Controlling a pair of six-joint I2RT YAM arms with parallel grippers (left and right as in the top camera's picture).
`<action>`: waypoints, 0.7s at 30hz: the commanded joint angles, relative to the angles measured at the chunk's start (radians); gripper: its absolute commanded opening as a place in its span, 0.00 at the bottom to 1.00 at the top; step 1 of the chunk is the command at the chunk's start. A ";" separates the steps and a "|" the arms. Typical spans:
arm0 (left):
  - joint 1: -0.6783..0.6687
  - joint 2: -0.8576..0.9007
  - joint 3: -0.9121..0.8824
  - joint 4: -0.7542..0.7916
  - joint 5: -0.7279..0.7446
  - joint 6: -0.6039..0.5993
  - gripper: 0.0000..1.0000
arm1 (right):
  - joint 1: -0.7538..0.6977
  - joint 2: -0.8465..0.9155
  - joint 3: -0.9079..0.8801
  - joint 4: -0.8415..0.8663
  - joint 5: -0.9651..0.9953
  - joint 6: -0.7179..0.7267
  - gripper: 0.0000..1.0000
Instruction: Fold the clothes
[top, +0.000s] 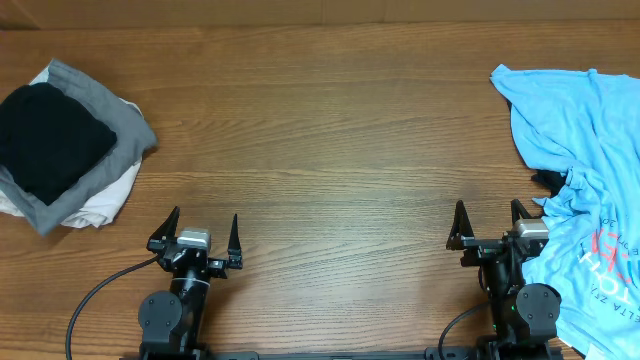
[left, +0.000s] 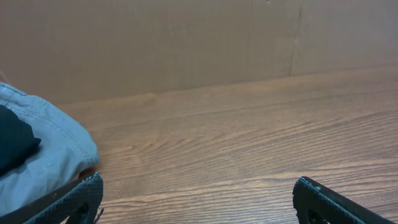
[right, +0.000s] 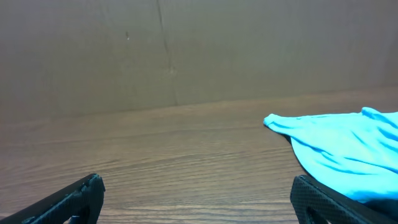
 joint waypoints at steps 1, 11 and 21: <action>-0.002 -0.008 -0.004 -0.002 -0.024 0.027 1.00 | 0.005 -0.011 -0.010 0.007 -0.006 -0.003 1.00; 0.000 -0.008 -0.004 -0.002 -0.066 -0.012 1.00 | 0.004 -0.011 0.002 -0.013 -0.034 0.099 1.00; 0.000 0.081 0.208 -0.201 -0.065 -0.098 1.00 | 0.004 0.101 0.281 -0.283 0.047 0.103 1.00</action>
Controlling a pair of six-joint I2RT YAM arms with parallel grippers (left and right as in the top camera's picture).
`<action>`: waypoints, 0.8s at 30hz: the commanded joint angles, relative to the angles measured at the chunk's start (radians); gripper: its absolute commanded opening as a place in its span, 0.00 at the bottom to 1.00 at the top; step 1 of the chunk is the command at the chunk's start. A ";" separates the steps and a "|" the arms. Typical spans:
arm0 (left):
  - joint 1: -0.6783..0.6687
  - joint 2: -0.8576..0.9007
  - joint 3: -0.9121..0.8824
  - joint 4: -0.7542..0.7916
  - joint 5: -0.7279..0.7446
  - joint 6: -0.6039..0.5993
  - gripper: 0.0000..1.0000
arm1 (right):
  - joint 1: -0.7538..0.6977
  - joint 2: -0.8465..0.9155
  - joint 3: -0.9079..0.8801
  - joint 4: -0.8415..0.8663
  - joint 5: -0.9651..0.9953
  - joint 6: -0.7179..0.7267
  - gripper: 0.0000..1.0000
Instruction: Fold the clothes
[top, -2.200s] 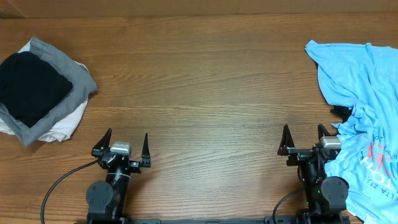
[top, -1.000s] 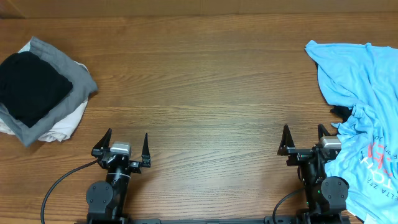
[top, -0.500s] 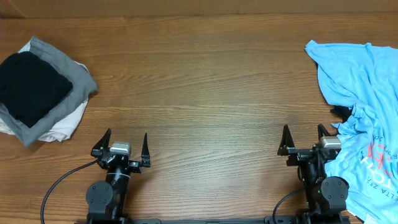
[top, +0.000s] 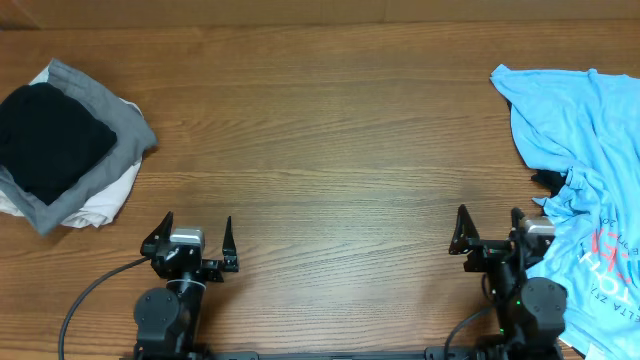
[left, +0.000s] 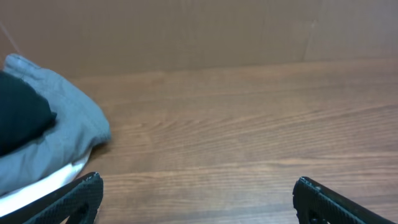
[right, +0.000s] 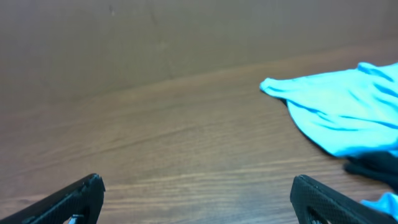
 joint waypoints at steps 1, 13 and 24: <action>0.000 0.091 0.134 -0.027 -0.011 -0.072 1.00 | 0.004 0.085 0.174 -0.047 0.027 0.027 1.00; 0.000 0.700 0.650 -0.312 0.067 -0.080 1.00 | 0.003 0.605 0.697 -0.481 -0.013 0.033 1.00; 0.000 0.916 0.865 -0.459 0.077 -0.116 1.00 | -0.005 0.913 0.855 -0.573 0.063 -0.014 1.00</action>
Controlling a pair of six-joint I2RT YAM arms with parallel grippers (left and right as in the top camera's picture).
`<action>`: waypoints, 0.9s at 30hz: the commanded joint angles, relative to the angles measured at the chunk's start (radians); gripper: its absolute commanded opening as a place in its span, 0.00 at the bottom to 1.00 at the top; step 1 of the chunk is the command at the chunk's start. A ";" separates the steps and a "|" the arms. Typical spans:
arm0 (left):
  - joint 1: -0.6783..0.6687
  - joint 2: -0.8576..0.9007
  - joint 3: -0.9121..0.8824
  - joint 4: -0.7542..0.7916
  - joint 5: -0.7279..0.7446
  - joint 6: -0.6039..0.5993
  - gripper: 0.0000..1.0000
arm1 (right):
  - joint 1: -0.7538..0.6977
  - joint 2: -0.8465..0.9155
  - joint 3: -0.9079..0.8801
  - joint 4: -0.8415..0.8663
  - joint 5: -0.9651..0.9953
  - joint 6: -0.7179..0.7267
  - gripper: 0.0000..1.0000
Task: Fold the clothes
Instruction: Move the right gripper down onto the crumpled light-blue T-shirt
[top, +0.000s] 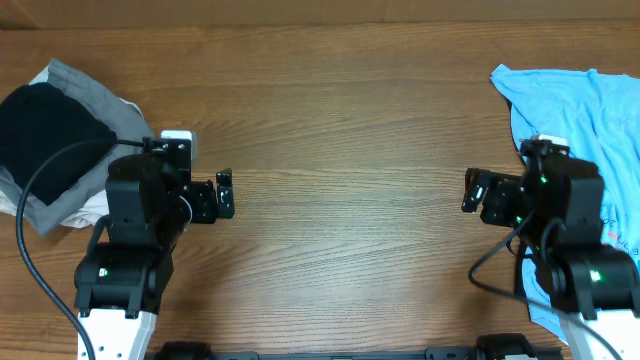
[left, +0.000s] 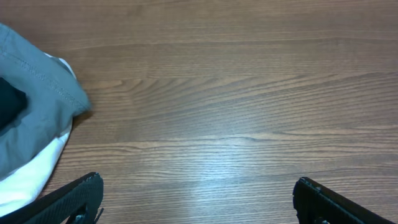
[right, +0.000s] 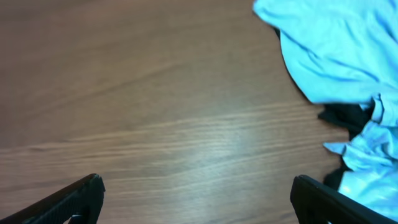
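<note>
A crumpled light blue T-shirt (top: 575, 100) lies at the table's right edge, with a dark garment (right: 343, 116) peeking from under it. The right wrist view shows the shirt (right: 329, 50) at its upper right. My right gripper (top: 508, 196) hangs open over bare wood just left of the shirt, with nothing between its fingers (right: 68, 202). My left gripper (top: 190, 196) is open too, above bare wood right of the folded stack, and its fingers (left: 71, 199) are empty.
A folded stack (top: 55, 150) sits at the far left, black on grey on white, and shows at the left of the left wrist view (left: 34, 124). Brown wooden tabletop (top: 340, 150) spans the middle between the arms.
Both arms have risen from near the front edge and now stand farther in over the table, wrist cameras looking down at the wood. Both grippers stay open and empty. No cloth has moved.
Both grippers first sat low and open at the front edge, looking level across the table. Then they had shifted slightly, still low. Now both are raised over the table, the left by the folded stack, the right by the blue shirt.
</note>
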 joint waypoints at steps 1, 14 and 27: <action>0.000 0.011 0.029 -0.006 0.018 -0.032 1.00 | -0.018 0.095 0.027 -0.006 0.122 -0.003 1.00; 0.000 0.011 0.029 -0.003 0.018 -0.032 0.88 | -0.242 0.591 0.023 -0.048 0.289 0.343 0.83; 0.000 0.011 0.029 -0.006 0.018 -0.085 0.79 | -0.409 0.738 0.019 0.037 0.254 0.351 0.70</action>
